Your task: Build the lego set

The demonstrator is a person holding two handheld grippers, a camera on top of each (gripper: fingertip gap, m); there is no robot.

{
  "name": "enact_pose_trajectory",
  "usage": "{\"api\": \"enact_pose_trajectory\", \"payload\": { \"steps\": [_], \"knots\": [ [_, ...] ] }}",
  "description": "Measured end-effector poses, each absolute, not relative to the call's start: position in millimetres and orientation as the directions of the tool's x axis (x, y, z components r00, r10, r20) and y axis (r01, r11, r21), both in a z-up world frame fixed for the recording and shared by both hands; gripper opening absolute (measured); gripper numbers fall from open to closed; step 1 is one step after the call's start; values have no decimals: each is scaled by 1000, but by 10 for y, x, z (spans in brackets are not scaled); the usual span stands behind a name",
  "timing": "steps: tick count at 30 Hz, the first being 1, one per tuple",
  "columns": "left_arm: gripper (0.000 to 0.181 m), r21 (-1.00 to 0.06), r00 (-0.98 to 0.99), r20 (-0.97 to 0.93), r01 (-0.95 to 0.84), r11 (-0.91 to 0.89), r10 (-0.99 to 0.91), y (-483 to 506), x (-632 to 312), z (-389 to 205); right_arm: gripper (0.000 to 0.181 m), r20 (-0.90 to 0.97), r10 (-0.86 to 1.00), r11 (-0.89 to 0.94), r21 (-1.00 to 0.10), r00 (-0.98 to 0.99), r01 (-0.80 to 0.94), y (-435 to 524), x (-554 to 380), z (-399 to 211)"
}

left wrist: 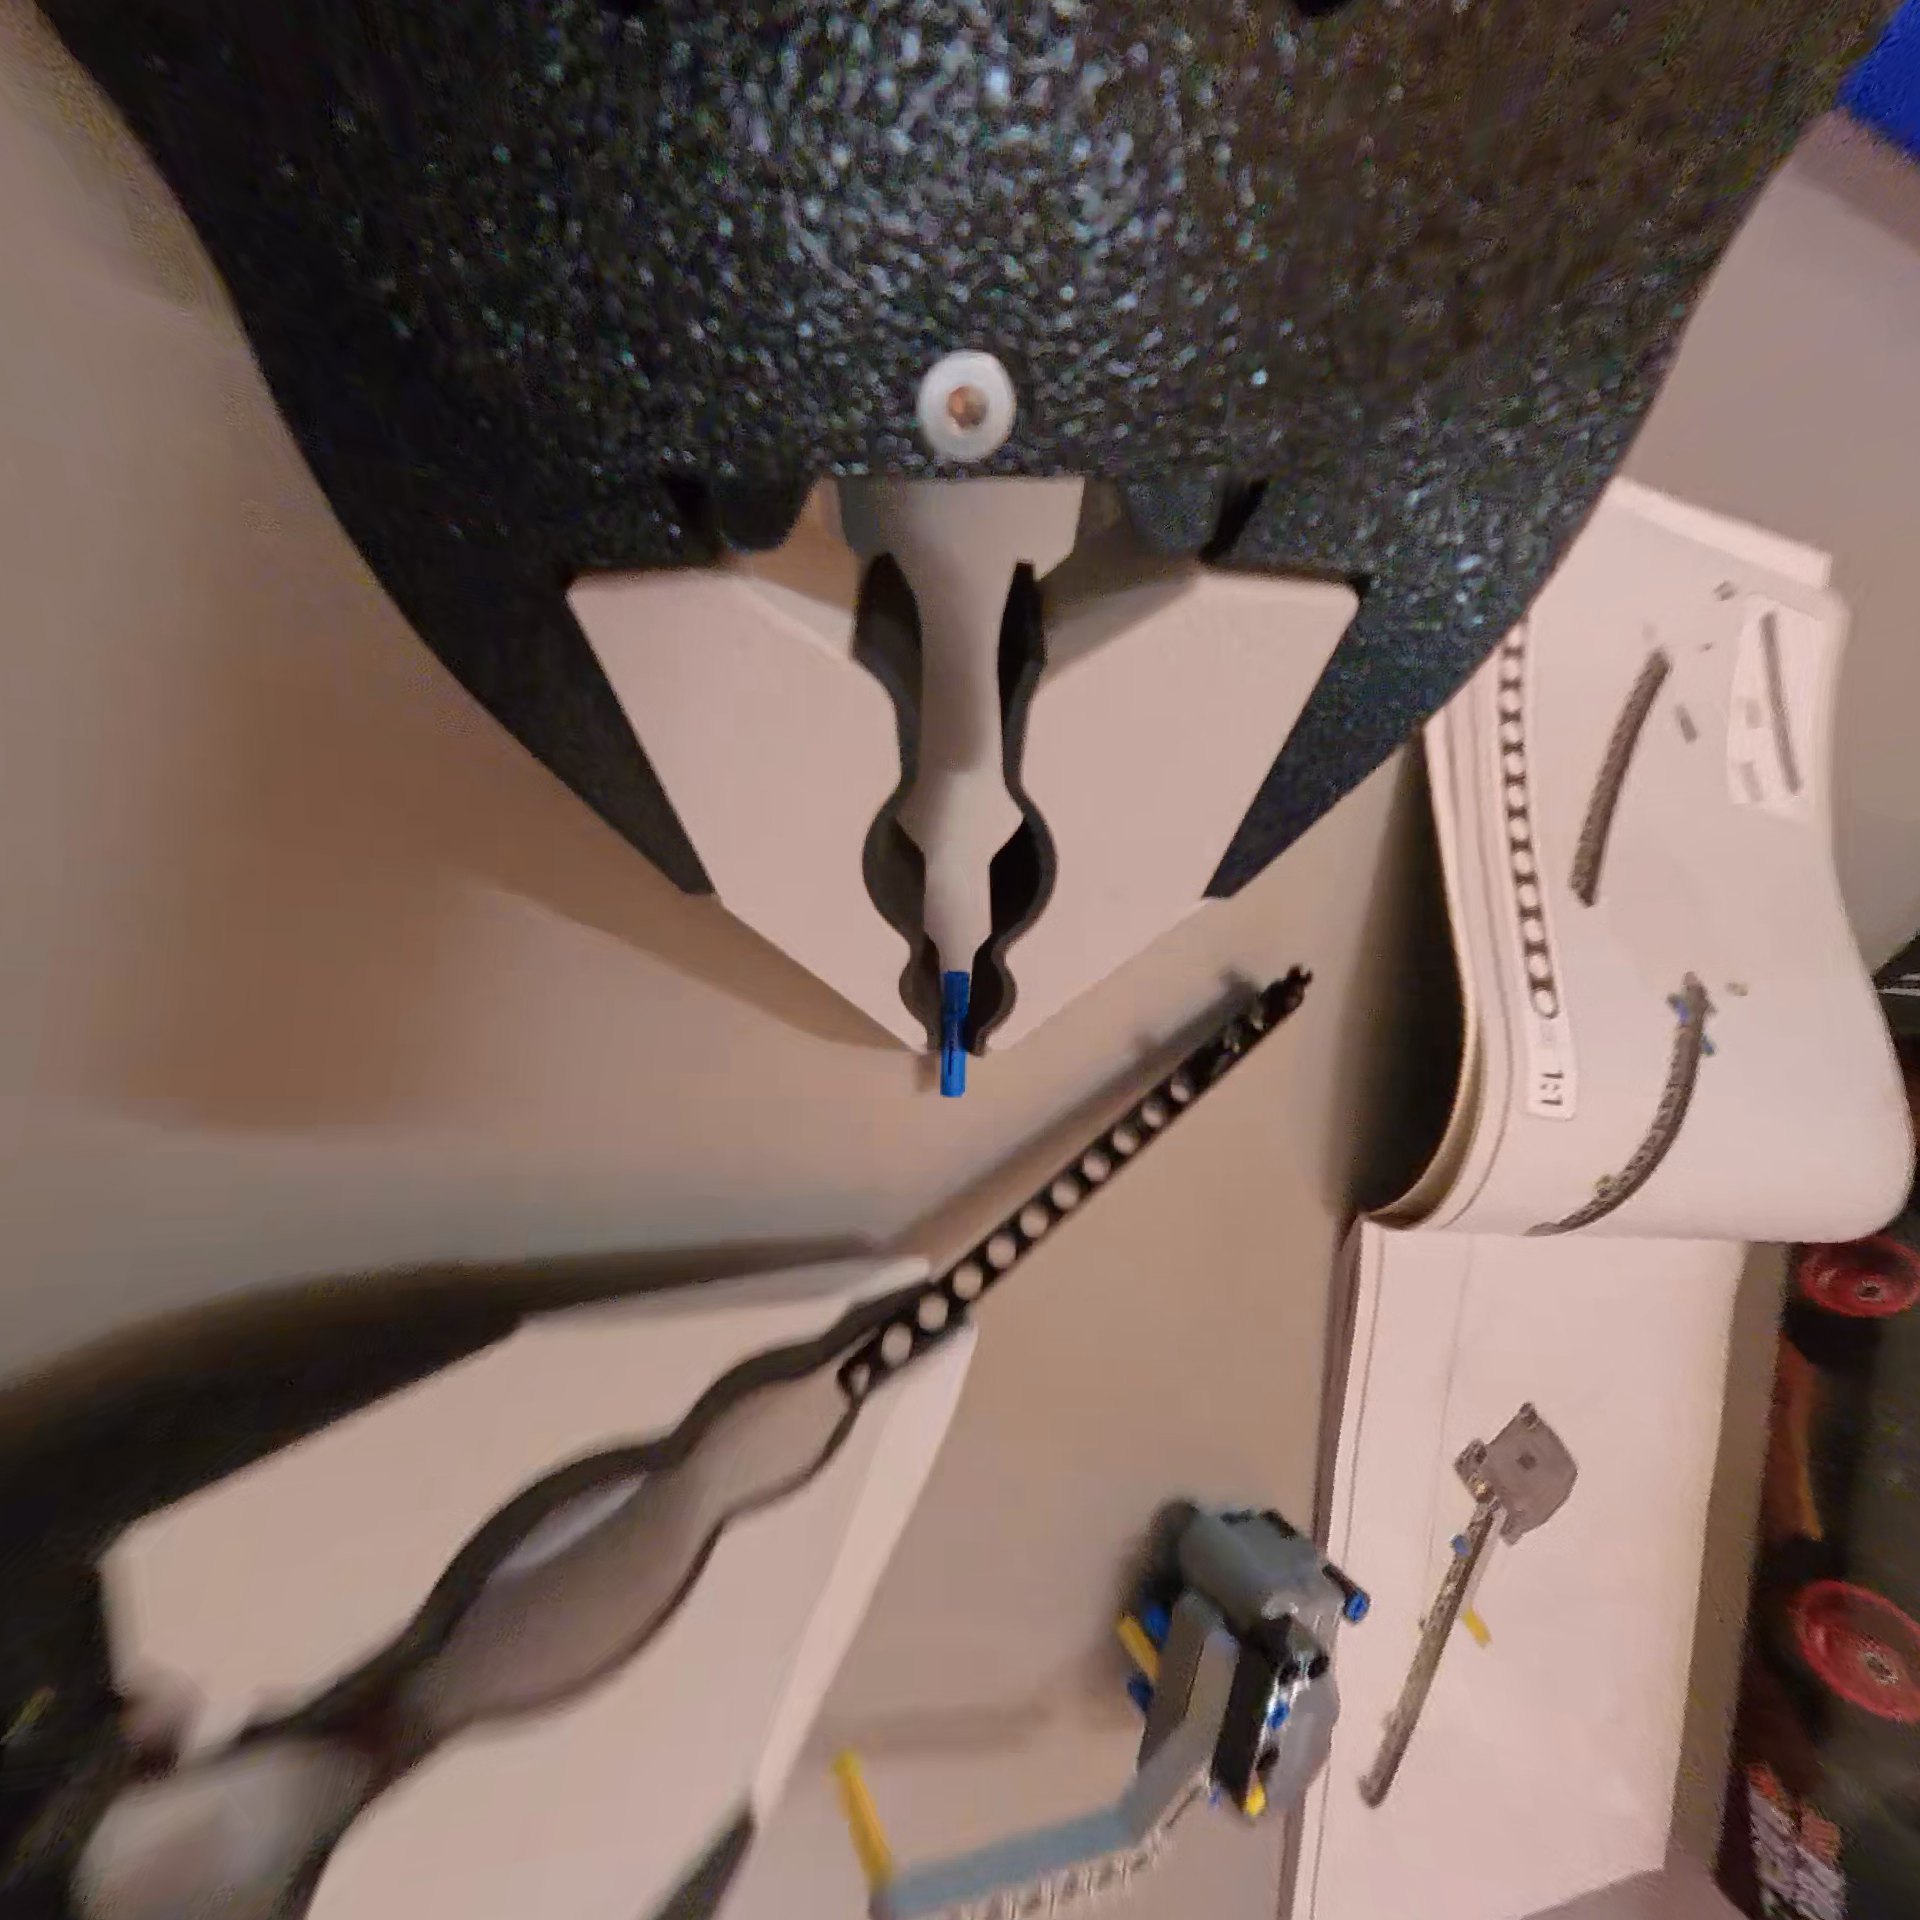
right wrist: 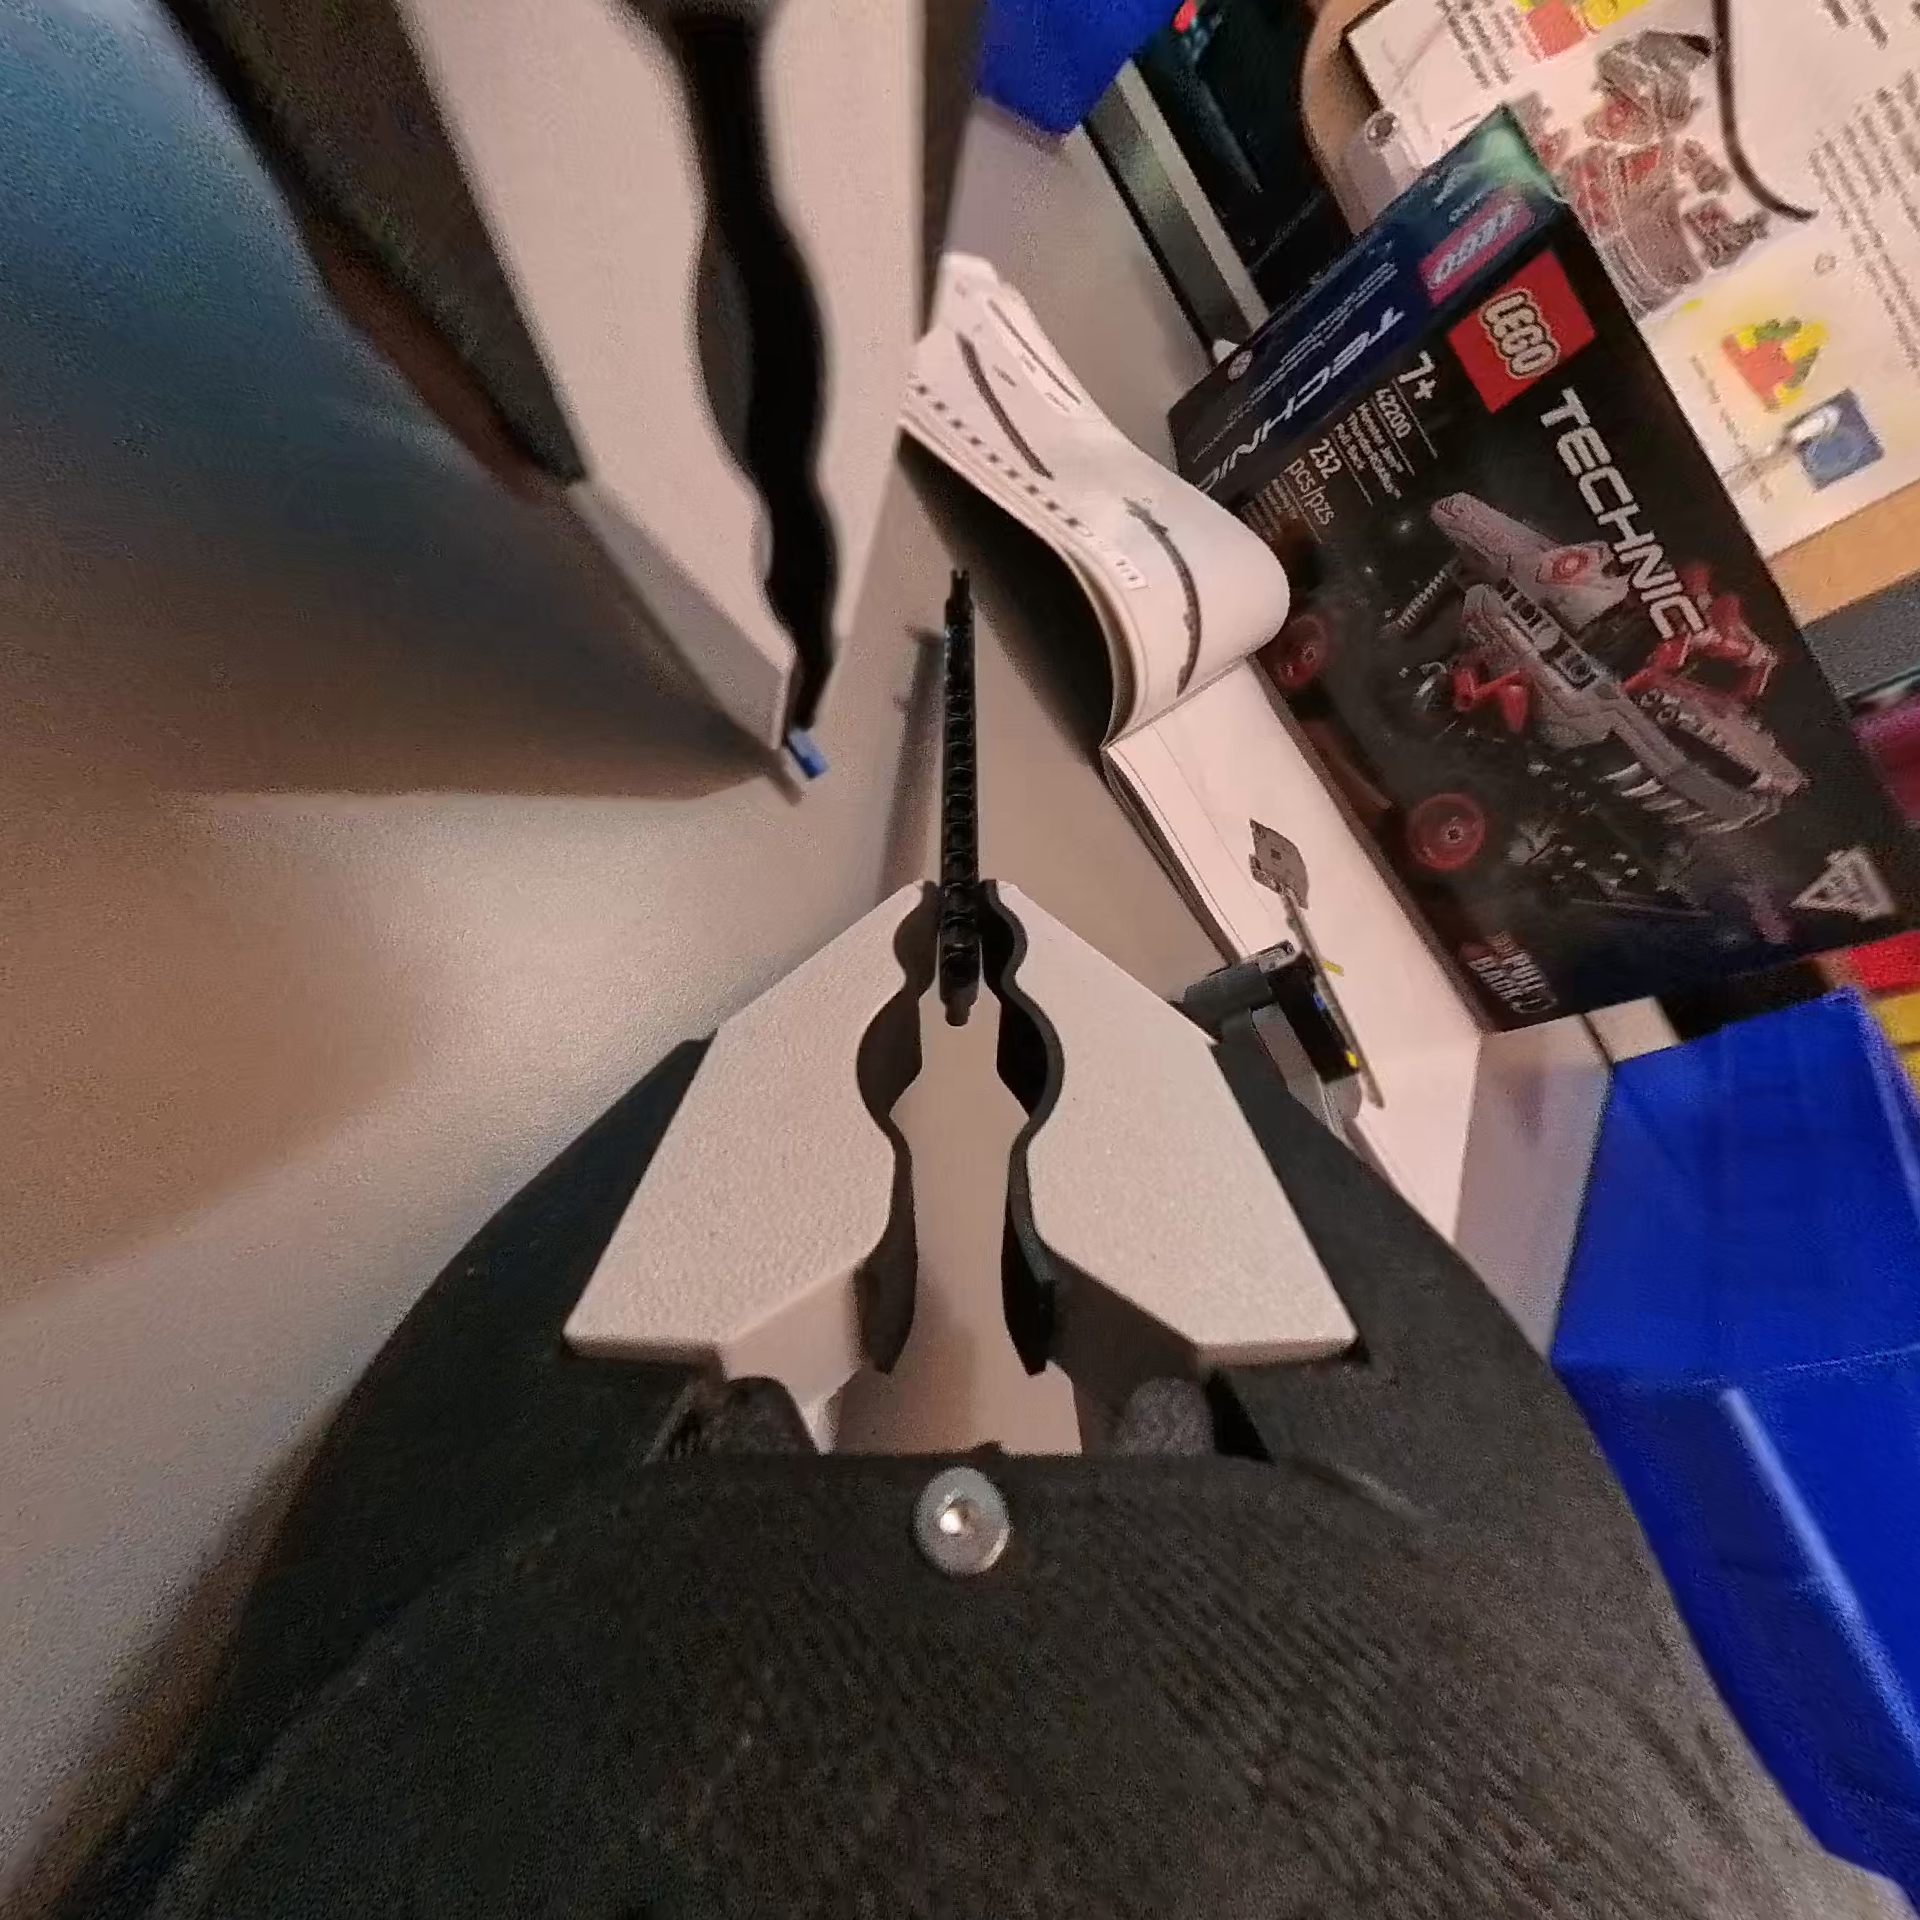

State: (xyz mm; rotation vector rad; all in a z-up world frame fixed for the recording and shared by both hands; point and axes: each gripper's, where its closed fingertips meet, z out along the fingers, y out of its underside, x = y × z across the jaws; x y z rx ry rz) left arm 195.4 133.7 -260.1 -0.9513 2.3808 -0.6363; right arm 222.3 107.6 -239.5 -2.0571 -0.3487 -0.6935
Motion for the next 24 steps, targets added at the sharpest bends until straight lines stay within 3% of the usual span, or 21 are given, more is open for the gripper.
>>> {"api": "enact_pose_trajectory", "payload": {
  "steps": [5,7,11,17,19,24],
  "knots": [
    [4,-619,-649,-242,-470,630,-721,1265,1954,-2636,5,452,-51,-476,-795,891,376,1027,2228,-2251],
    [16,-647,-651,-231,-452,615,-723,1243,1964,-2593,5,458,-52,-474,-793,887,382,999,2253,-2247],
    [21,-708,-640,-375,-269,653,-671,1134,2054,-2285,5,518,5,-482,-748,855,456,993,2211,-2289],
    [31,-439,-651,-627,-157,885,-427,1177,2140,-2419,5,544,68,-424,-743,836,518,1039,2036,-2181],
    [7,-437,-623,-665,-123,891,-412,1165,2174,-2380,6,548,79,-427,-736,833,525,1029,2033,-2196],
    [4,-448,-601,-691,-80,891,-402,1197,2194,-2335,24,488,18,-352,-814,873,462,1021,2079,-2088]
  ]
}}
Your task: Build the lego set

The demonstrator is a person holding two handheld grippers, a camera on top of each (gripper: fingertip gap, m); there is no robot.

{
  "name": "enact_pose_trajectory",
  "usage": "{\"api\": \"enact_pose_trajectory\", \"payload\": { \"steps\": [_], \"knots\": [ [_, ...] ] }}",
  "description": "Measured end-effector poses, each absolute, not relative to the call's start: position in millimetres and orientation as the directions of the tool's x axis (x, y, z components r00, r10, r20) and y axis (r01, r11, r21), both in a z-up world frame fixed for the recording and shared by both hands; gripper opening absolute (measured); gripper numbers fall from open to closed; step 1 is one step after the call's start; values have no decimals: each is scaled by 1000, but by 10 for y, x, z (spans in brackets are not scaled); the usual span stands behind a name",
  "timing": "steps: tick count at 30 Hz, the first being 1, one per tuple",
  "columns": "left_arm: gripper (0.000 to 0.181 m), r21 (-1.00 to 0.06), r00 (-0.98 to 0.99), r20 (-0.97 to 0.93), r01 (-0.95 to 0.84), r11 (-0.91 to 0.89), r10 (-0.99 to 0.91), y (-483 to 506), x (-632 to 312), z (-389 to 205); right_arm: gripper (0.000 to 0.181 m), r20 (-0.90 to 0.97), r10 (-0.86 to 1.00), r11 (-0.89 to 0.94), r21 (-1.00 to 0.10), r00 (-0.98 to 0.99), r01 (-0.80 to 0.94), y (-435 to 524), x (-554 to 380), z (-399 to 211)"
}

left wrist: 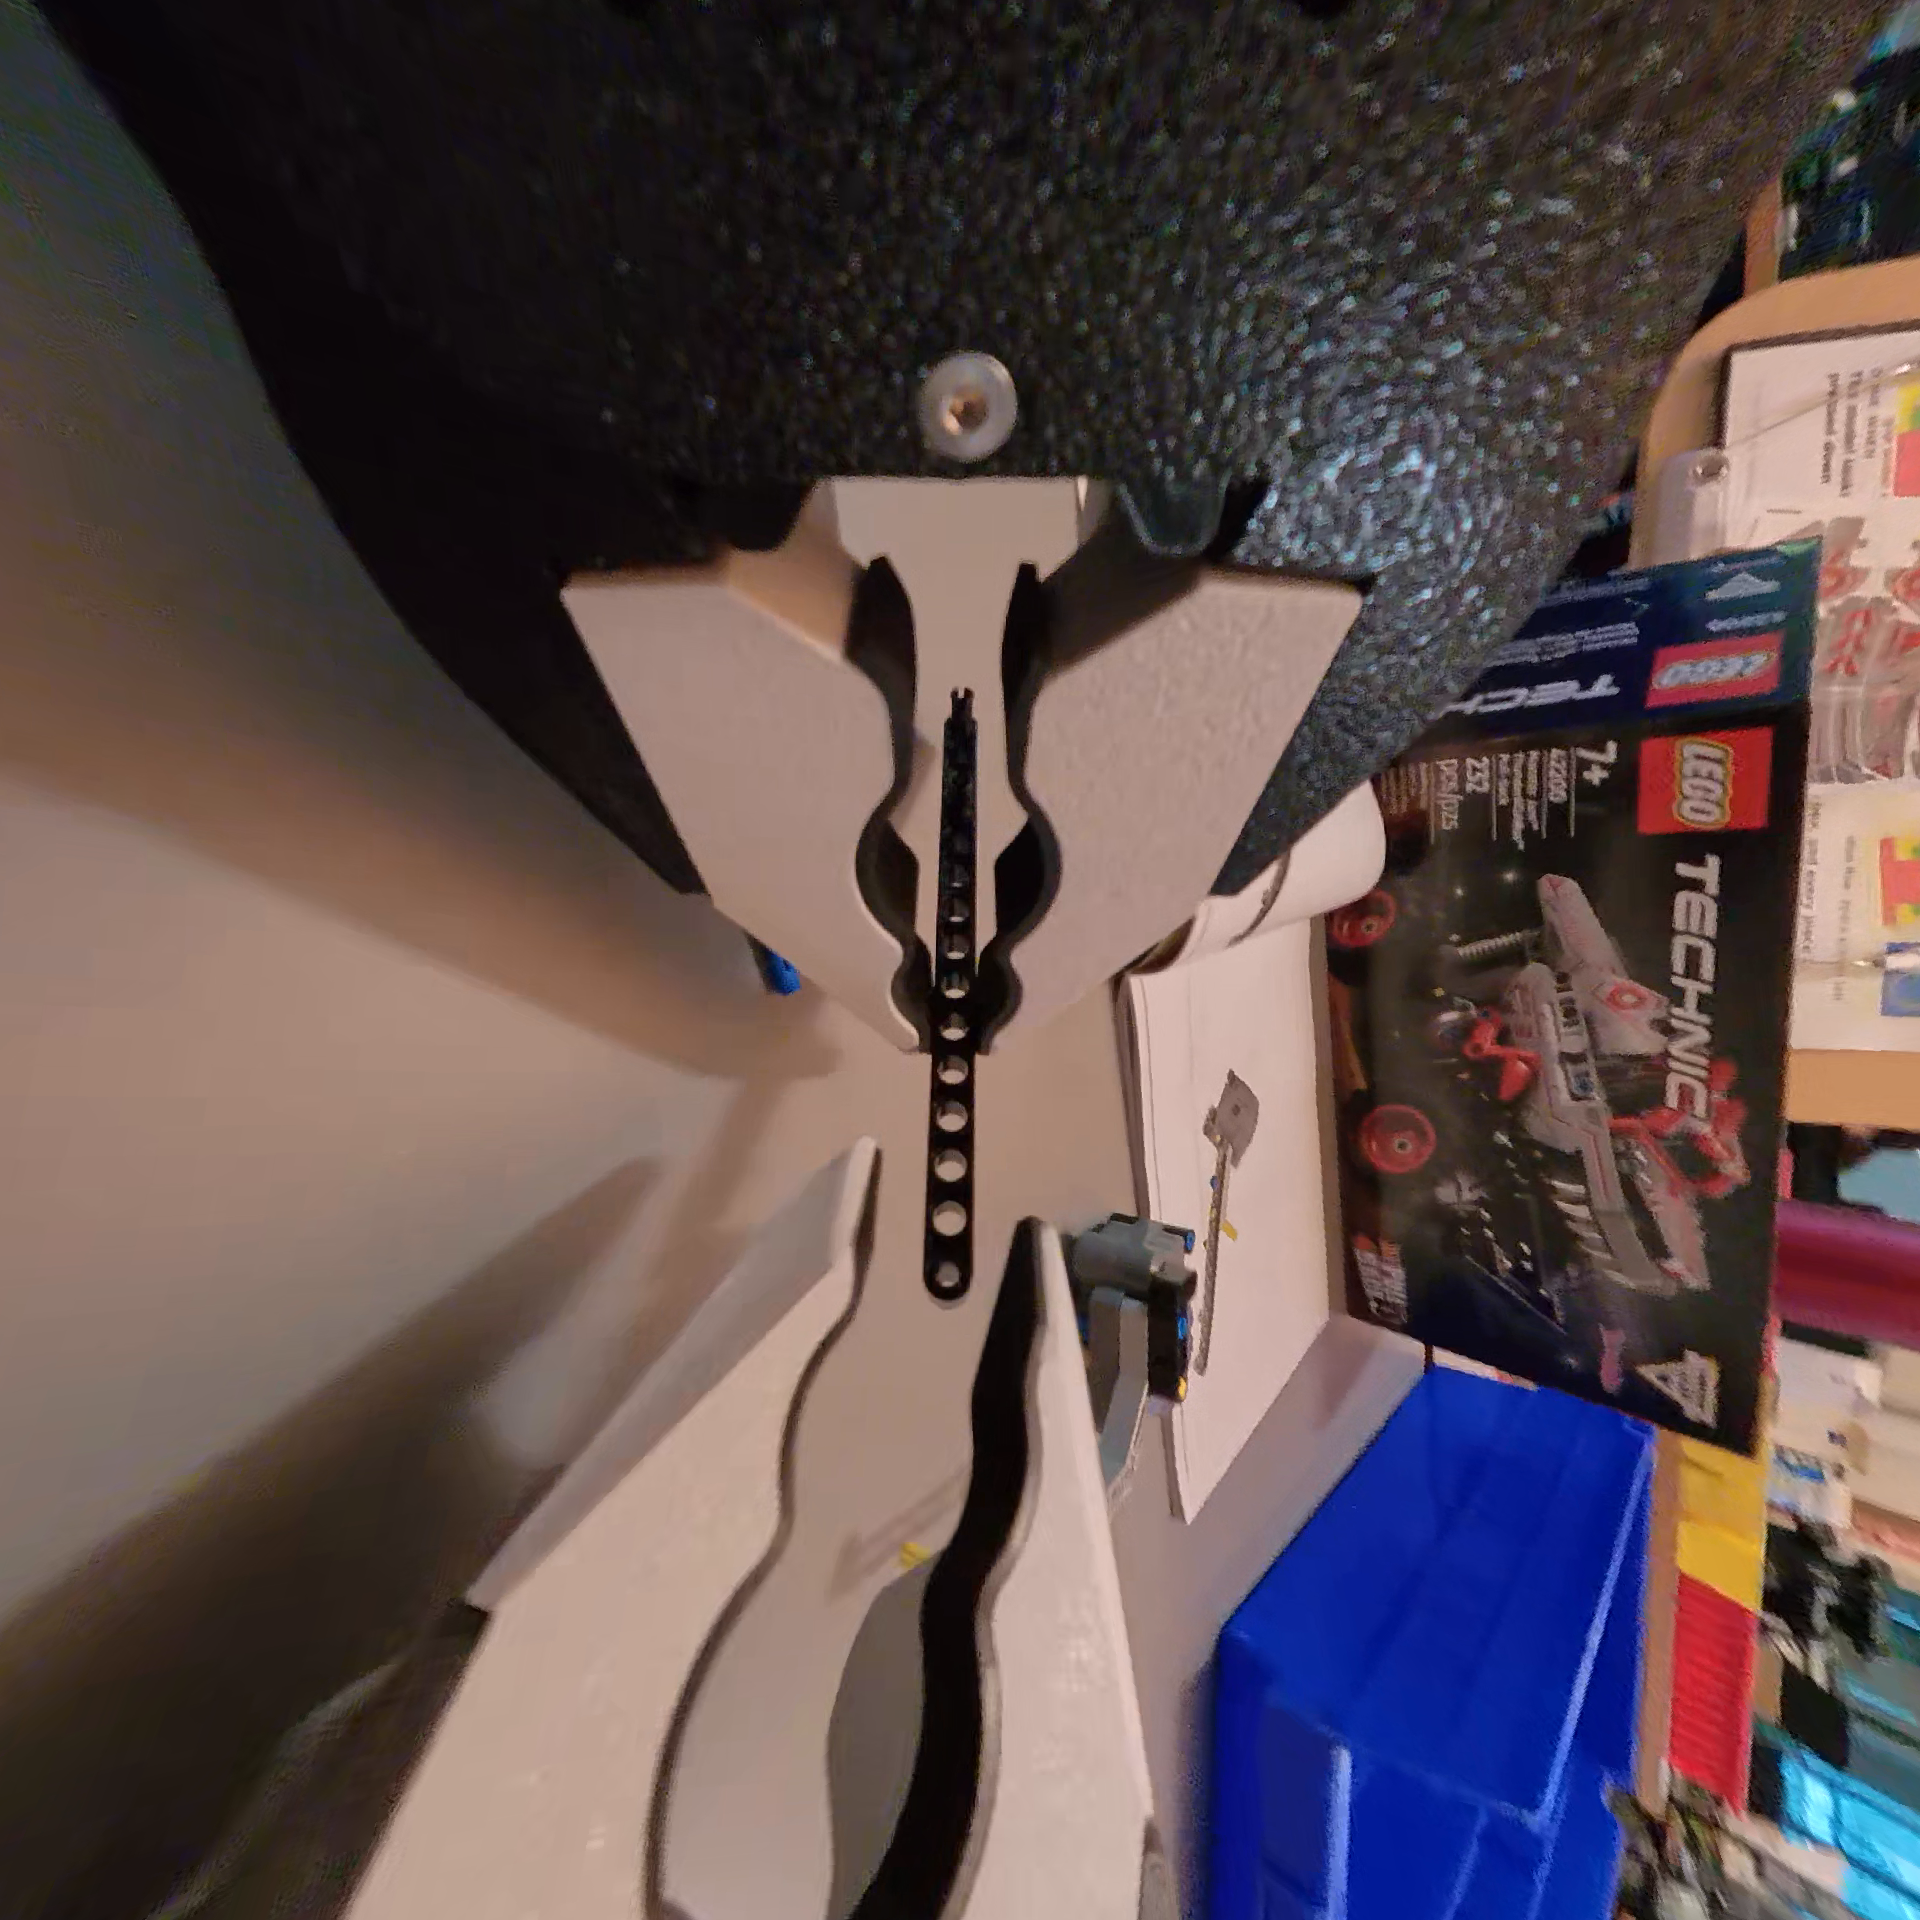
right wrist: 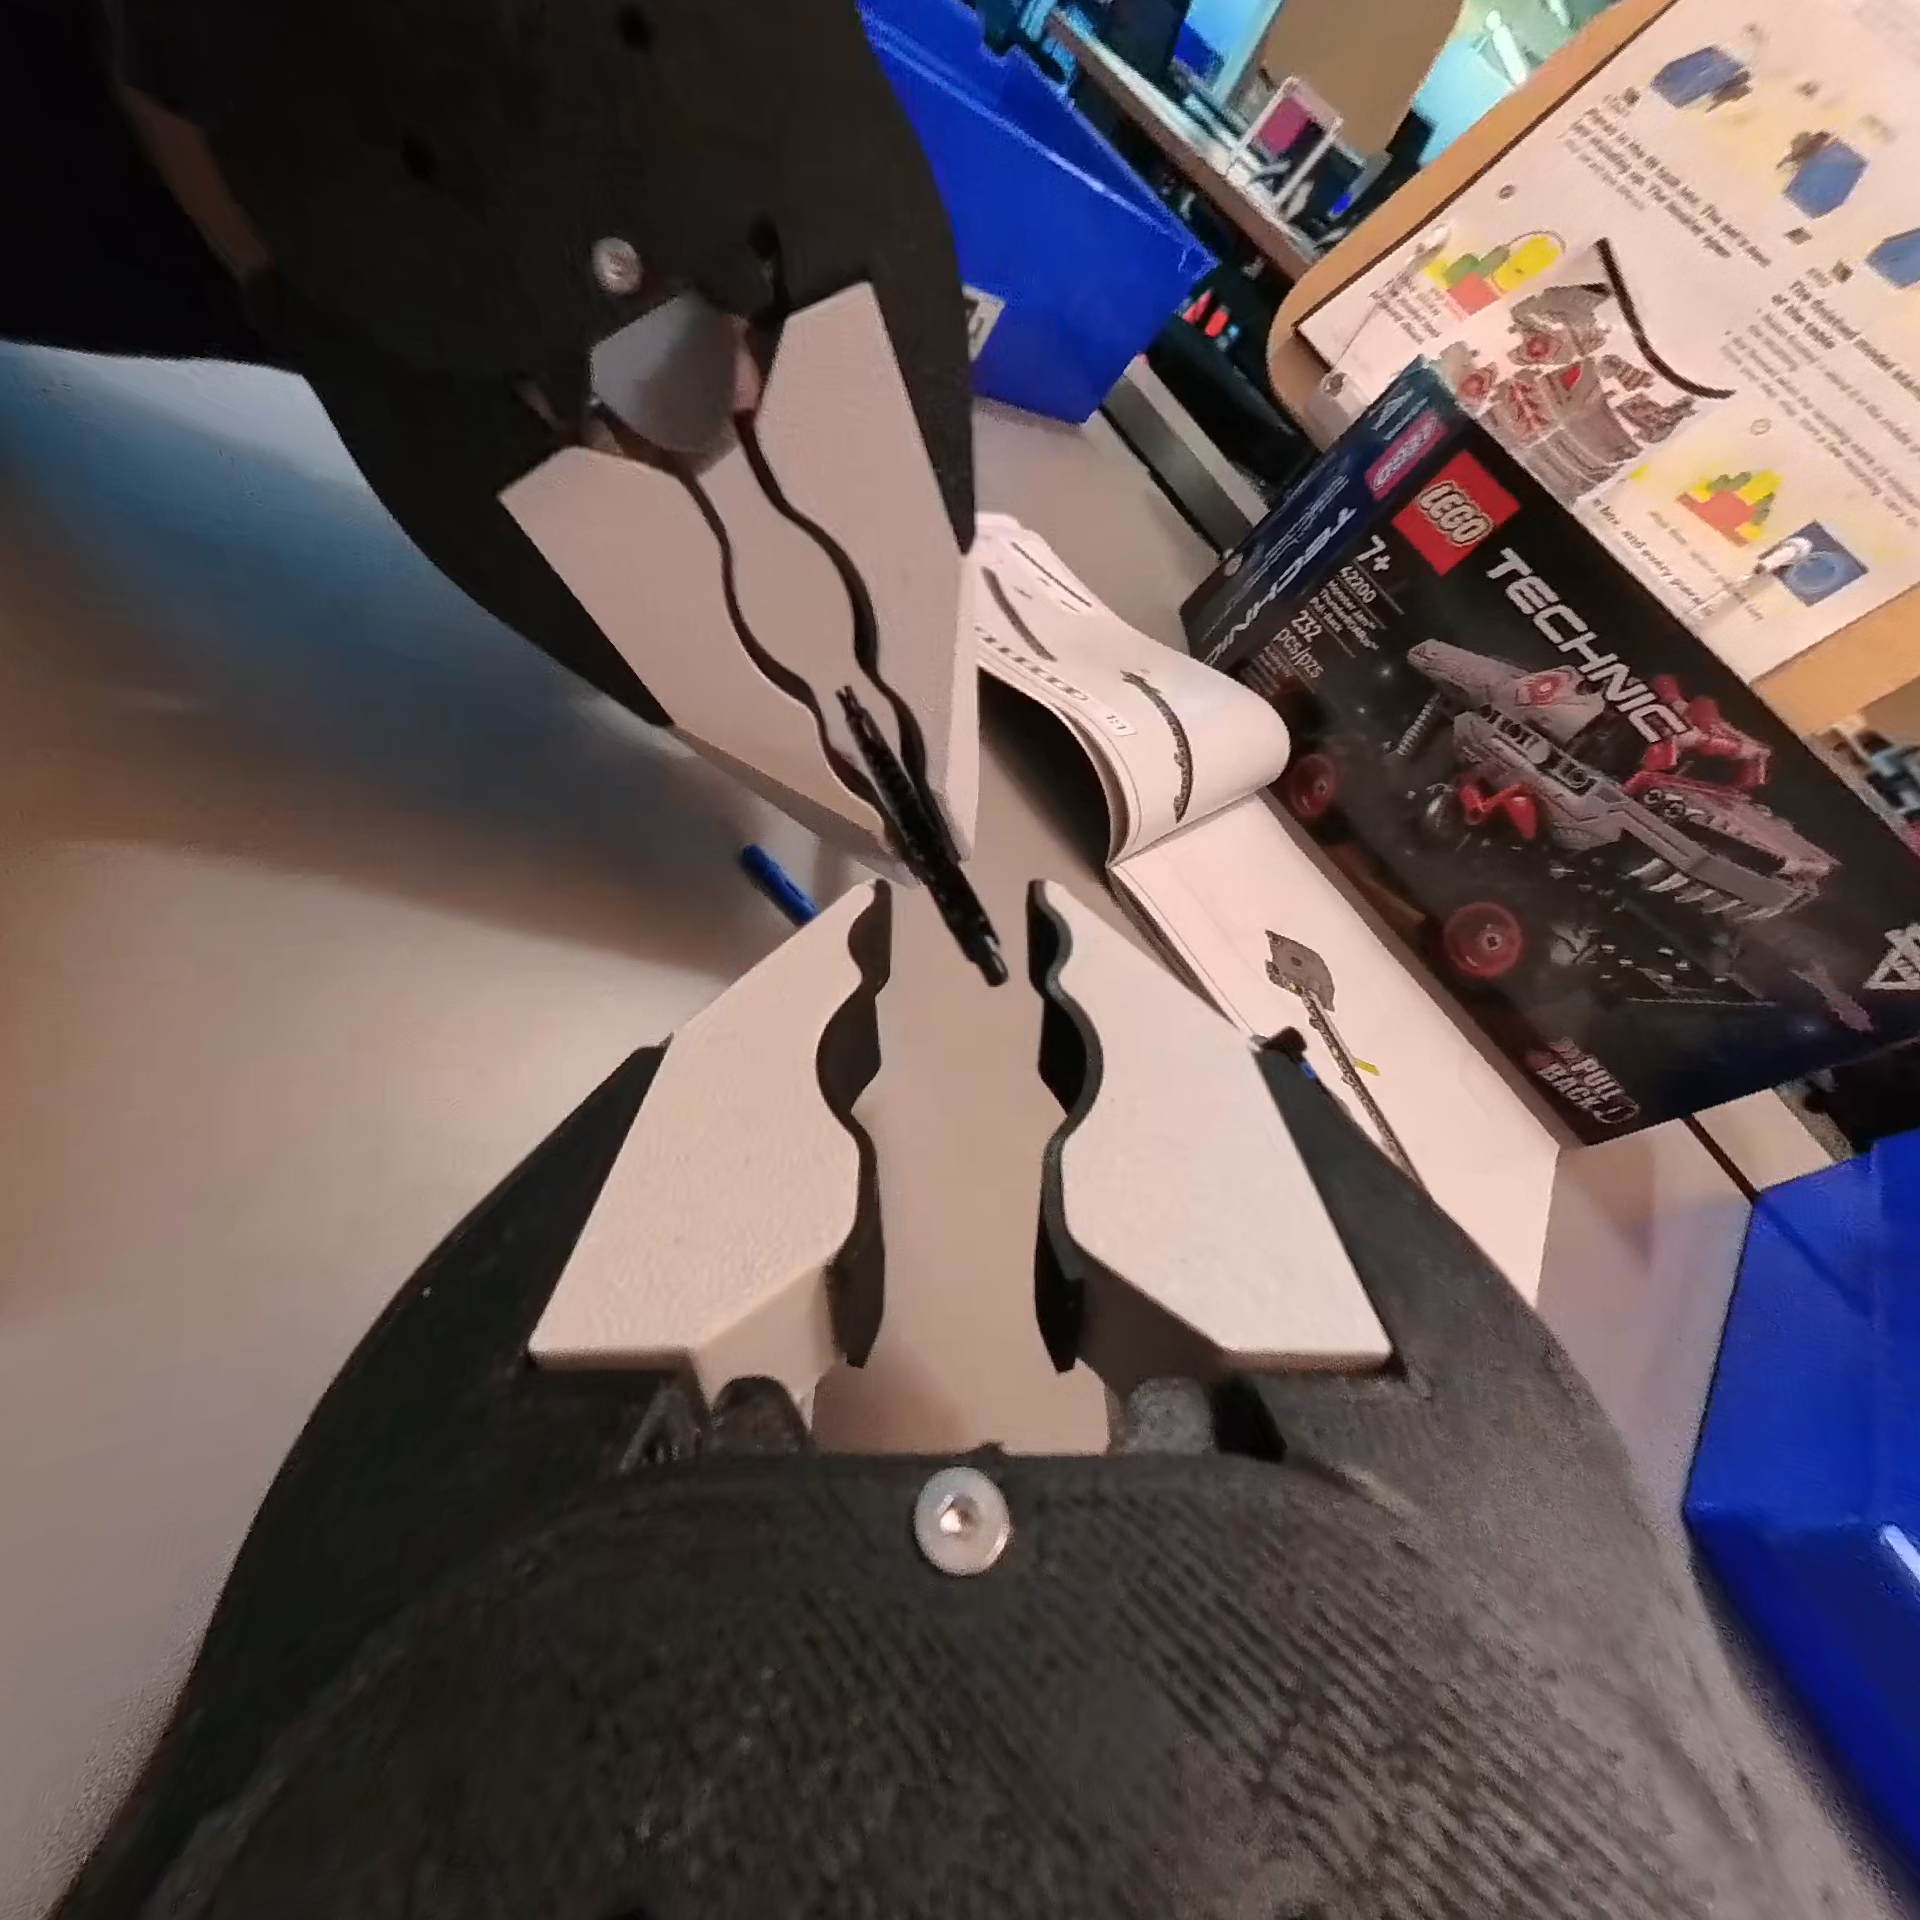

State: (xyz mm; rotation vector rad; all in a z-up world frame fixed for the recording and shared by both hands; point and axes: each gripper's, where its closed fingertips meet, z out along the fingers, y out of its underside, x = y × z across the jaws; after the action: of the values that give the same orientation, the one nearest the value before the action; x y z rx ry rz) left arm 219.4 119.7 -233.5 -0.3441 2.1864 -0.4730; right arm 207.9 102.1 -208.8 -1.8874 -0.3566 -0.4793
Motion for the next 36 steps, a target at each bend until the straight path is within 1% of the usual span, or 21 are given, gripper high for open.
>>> {"api": "enact_pose_trajectory", "payload": {
  "steps": [2,6,11,12,13,15,16,19,21,23,25,27,30,32,33,36],
  "knots": [
    [4,-446,-614,-692,-52,894,-381,1198,2171,-2328,20,494,22,-335,-816,869,472,1007,2078,-2081],
    [4,-376,-622,-727,7,927,-290,1249,2155,-2338,12,546,63,-328,-779,835,534,1000,2032,-2122],
    [4,-336,-647,-728,51,940,-225,1216,2128,-2368,15,614,103,-332,-721,783,609,1028,1965,-2186],
    [4,-335,-648,-729,55,940,-222,1208,2128,-2368,13,626,104,-342,-708,773,619,1033,1969,-2206],
    [4,-336,-647,-730,58,940,-221,1201,2130,-2366,7,642,91,-352,-694,761,628,1036,1992,-2206],
    [4,-348,-659,-715,48,936,-232,1202,2124,-2383,6,647,97,-358,-686,756,633,1035,1984,-2221],
    [5,-362,-659,-709,35,932,-251,1209,2129,-2385,6,626,93,-364,-702,774,612,1041,1991,-2232],
    [8,-428,-622,-704,-14,903,-343,1235,2176,-2330,6,612,48,-372,-723,790,583,1044,2049,-2206],
    [14,-476,-589,-698,-42,878,-407,1267,2180,-2262,5,629,-11,-397,-717,778,573,1018,2156,-2186],
    [13,-544,-625,-617,-101,833,-478,1275,2083,-2280,5,668,-60,-427,-689,742,586,978,2264,-2180],
    [11,-621,-697,-431,-231,749,-573,1270,1920,-2407,5,707,-69,-468,-646,704,603,964,2325,-2218],
    [17,-658,-713,-251,-370,656,-654,1290,1802,-2530,5,732,-45,-495,-607,680,621,982,2317,-2273],
    [19,-697,-677,-108,-470,541,-728,1304,1767,-2606,5,765,-7,-536,-547,644,643,995,2324,-2354],
    [25,-703,-657,-42,-516,490,-753,1279,1769,-2636,5,767,-4,-536,-544,642,646,999,2317,-2356],
    [24,-707,-651,-22,-527,472,-759,1261,1777,-2643,5,763,-2,-534,-548,647,644,1000,2313,-2362],
    [15,-717,-619,9,-551,426,-786,1241,1830,-2648,5,748,-4,-531,-564,664,633,998,2314,-2370]
  ]
}}
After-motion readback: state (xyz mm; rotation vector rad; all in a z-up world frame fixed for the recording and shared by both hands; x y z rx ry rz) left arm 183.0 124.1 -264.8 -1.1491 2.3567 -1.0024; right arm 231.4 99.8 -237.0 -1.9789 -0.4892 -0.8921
